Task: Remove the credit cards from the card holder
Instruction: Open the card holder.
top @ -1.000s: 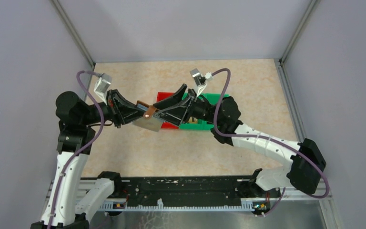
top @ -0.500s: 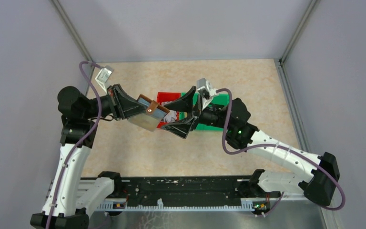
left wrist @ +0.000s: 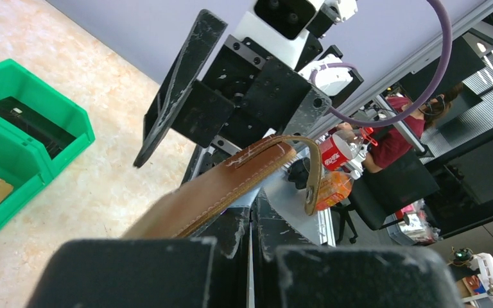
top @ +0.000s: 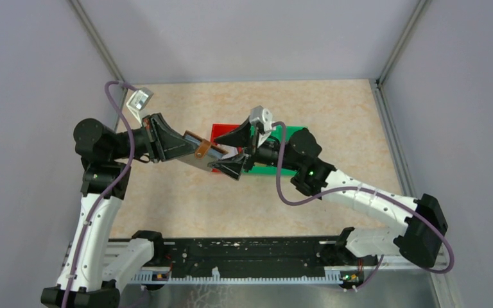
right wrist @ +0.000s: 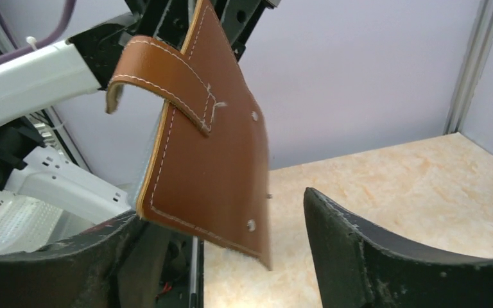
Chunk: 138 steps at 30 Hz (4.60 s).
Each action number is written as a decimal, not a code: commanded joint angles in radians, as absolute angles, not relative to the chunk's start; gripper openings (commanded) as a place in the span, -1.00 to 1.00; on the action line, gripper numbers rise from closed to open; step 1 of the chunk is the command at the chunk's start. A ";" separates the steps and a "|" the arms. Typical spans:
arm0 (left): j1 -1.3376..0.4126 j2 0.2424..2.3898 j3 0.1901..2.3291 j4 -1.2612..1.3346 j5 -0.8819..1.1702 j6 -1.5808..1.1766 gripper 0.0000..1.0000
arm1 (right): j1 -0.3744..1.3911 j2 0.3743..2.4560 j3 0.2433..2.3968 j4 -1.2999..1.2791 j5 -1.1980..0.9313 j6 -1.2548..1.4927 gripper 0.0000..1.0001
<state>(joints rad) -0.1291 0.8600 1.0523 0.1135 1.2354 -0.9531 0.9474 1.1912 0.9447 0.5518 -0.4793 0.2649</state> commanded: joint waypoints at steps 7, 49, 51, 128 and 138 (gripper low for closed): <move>-0.134 0.844 1.069 0.167 1.269 -0.978 -1.00 | 0.971 1.227 1.056 0.641 -0.384 0.286 -0.30; -0.134 0.725 1.084 -0.268 1.000 -0.339 0.02 | 0.922 1.101 0.903 0.971 -0.290 0.748 -1.00; -0.133 0.725 1.085 -0.272 0.989 -0.329 0.00 | 0.921 1.100 0.905 0.970 -0.297 0.750 -1.00; -0.134 0.801 1.192 -0.488 0.794 -0.205 -0.04 | 1.001 1.186 1.010 0.662 -0.435 0.507 -1.00; -0.134 0.815 1.204 -0.490 0.847 -0.245 0.22 | 1.068 1.235 1.083 0.545 -0.388 0.411 -1.00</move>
<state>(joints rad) -0.1291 0.8108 1.1610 -0.5179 0.8032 -0.2142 1.0302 1.2240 1.0191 0.5533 -0.3702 0.4374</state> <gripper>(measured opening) 0.589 0.016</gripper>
